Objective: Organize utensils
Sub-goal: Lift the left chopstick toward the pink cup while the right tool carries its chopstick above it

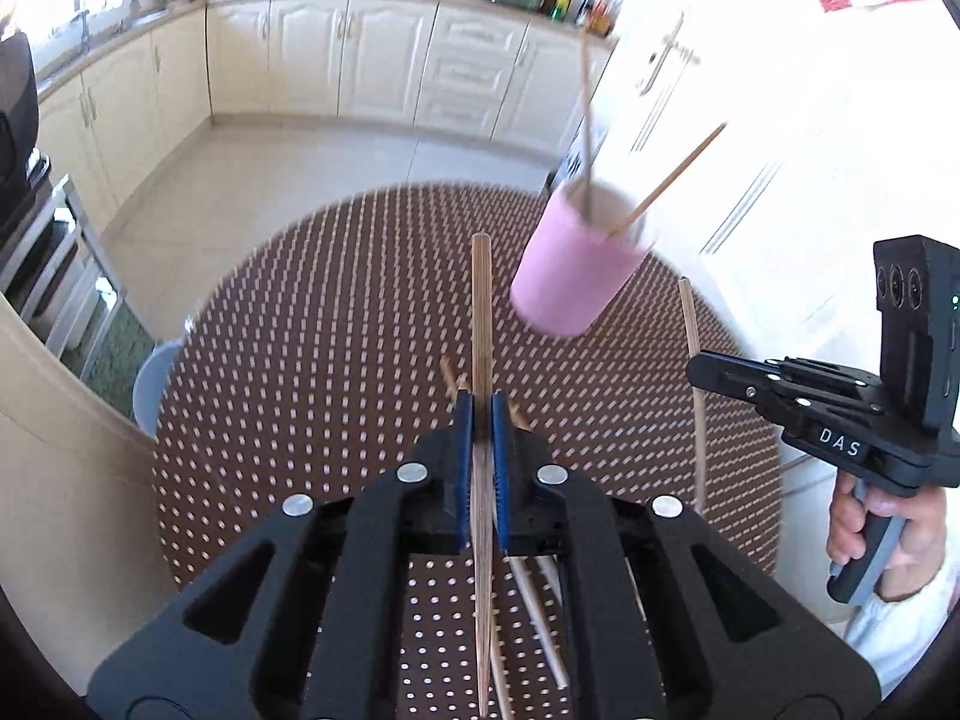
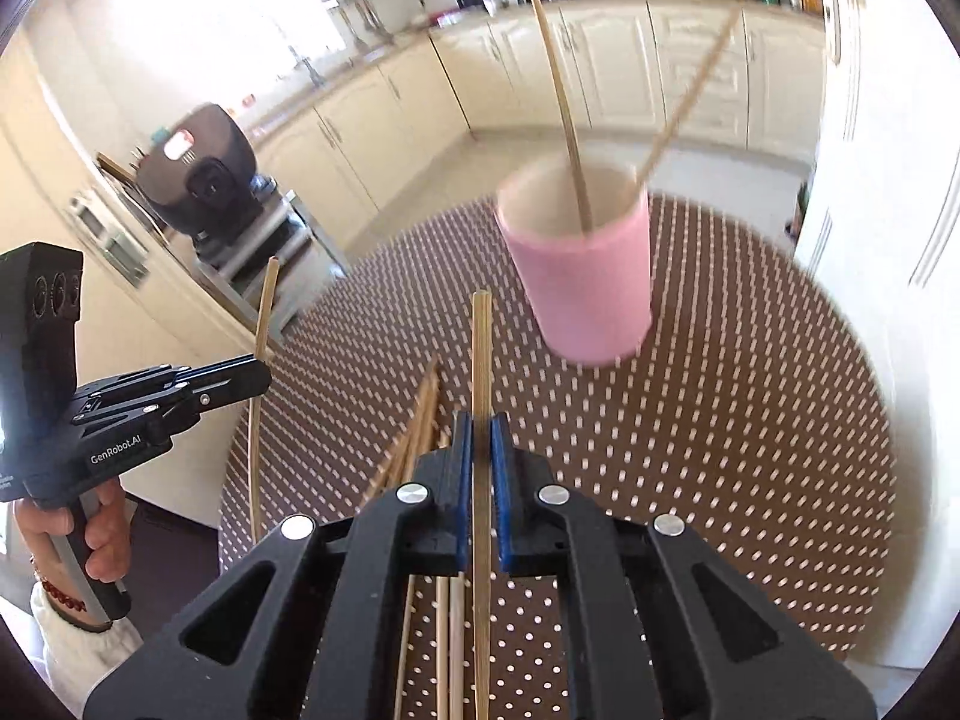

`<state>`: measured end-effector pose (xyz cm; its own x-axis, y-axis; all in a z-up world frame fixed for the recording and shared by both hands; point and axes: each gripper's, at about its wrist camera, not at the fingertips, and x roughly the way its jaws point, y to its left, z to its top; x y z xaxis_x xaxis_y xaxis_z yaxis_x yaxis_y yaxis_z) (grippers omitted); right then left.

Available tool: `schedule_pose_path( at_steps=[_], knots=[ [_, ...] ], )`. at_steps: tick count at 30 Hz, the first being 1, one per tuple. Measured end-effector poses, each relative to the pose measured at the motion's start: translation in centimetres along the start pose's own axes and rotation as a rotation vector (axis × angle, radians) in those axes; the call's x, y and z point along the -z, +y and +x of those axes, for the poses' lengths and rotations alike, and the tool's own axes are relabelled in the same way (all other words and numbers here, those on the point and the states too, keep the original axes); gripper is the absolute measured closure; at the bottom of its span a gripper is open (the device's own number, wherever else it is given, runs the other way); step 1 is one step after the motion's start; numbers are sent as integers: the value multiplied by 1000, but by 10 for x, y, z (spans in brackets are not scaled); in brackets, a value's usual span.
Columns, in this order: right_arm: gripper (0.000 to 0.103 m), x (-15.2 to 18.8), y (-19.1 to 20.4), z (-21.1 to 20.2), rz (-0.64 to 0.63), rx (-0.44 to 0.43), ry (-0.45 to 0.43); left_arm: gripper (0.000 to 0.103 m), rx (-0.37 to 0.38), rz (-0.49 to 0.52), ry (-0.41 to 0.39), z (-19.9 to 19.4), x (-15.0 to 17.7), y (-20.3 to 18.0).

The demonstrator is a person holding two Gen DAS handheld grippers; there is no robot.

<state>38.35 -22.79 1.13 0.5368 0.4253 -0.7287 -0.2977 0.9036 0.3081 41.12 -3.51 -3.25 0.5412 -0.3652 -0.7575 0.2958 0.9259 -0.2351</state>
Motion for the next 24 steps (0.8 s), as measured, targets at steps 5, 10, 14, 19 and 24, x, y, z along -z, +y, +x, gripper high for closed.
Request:
schedule_pose_path(
  at_steps=[5,10,14,19,24],
  knots=[
    [98,-9,11,-27,-27,9,-80,97,18,13,-96,-36,-3,-5],
    [98,-15,21,-40,-56,20,-130,97,29,8,-155,-53,-4,-7],
    [98,-19,26,-49,-71,33,-164,97,13,10,-179,-60,-6,-4],
    [98,-27,30,-61,-84,53,-217,97,-7,8,-180,-59,-9,-4],
    [98,-38,36,-76,-103,98,-292,97,-40,6,-192,-59,-10,-3]
  ],
)
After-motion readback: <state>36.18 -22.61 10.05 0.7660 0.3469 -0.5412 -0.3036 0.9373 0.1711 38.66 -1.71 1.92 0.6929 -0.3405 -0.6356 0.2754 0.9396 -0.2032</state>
